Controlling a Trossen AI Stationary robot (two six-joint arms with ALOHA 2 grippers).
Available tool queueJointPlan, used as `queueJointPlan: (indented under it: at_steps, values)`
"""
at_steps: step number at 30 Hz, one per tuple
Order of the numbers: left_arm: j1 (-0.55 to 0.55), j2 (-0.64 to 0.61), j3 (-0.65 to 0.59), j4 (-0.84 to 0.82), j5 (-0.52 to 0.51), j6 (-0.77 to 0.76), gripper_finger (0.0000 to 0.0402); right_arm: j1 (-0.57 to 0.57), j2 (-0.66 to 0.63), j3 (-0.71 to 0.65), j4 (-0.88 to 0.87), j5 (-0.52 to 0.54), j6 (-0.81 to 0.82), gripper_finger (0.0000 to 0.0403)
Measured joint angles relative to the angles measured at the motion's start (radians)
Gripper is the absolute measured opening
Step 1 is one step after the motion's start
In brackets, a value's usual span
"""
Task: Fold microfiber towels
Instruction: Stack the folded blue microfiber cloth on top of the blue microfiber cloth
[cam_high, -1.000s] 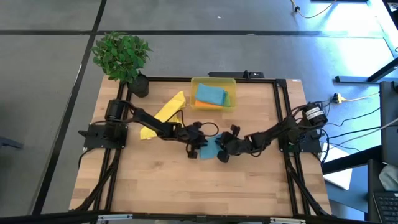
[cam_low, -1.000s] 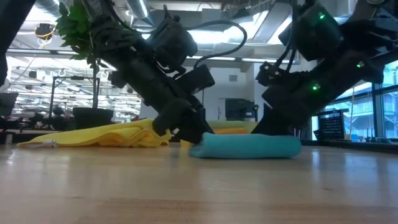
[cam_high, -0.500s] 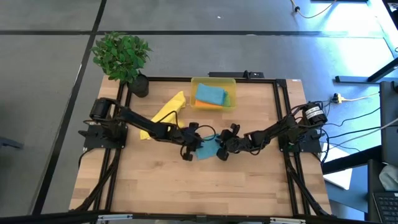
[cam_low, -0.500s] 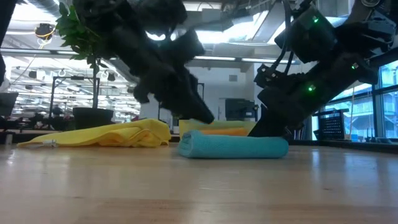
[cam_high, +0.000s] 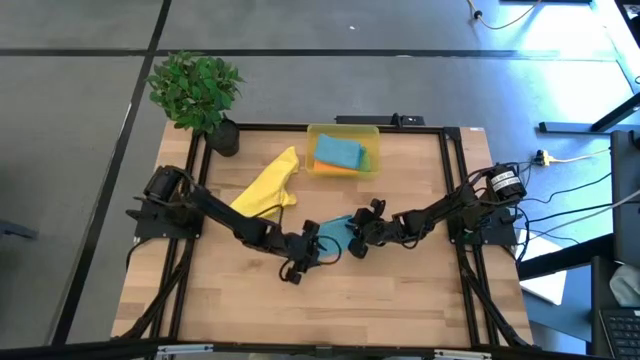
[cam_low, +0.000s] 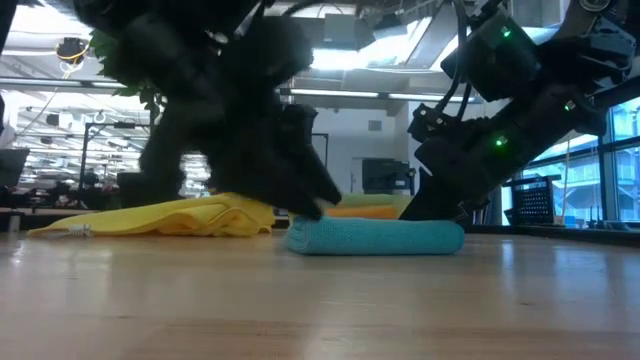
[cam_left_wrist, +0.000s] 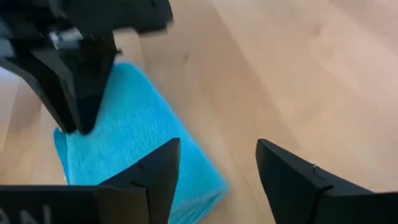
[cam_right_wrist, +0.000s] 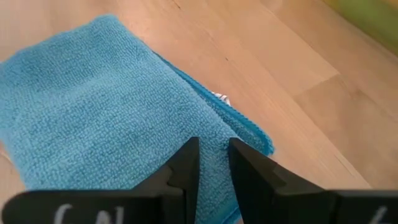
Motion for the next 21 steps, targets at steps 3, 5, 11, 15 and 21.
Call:
queueJointPlan:
  at_steps: [3, 5, 11, 15, 21]
  values:
    - [-0.021, 0.03, 0.0, -0.012, -0.09, 0.056, 0.0211, 0.0, 0.0, 0.0, 0.001, -0.014, 0.0, 0.009]
    - [-0.03, 0.042, 0.0, -0.012, -0.152, 0.085, 0.0212, 0.0, 0.0, 0.0, 0.002, -0.02, 0.0, 0.009]
    - [-0.032, 0.044, 0.0, -0.043, -0.178, 0.099, 0.0214, 0.0, 0.0, 0.0, 0.001, -0.019, 0.002, 0.009]
    - [-0.048, 0.045, 0.0, -0.06, -0.144, 0.119, 0.0216, 0.0, 0.0, 0.0, 0.001, -0.019, 0.002, 0.009]
    - [-0.071, 0.057, 0.0, -0.044, -0.207, 0.15, 0.0216, -0.012, 0.0, 0.0, 0.001, -0.028, 0.004, 0.009]
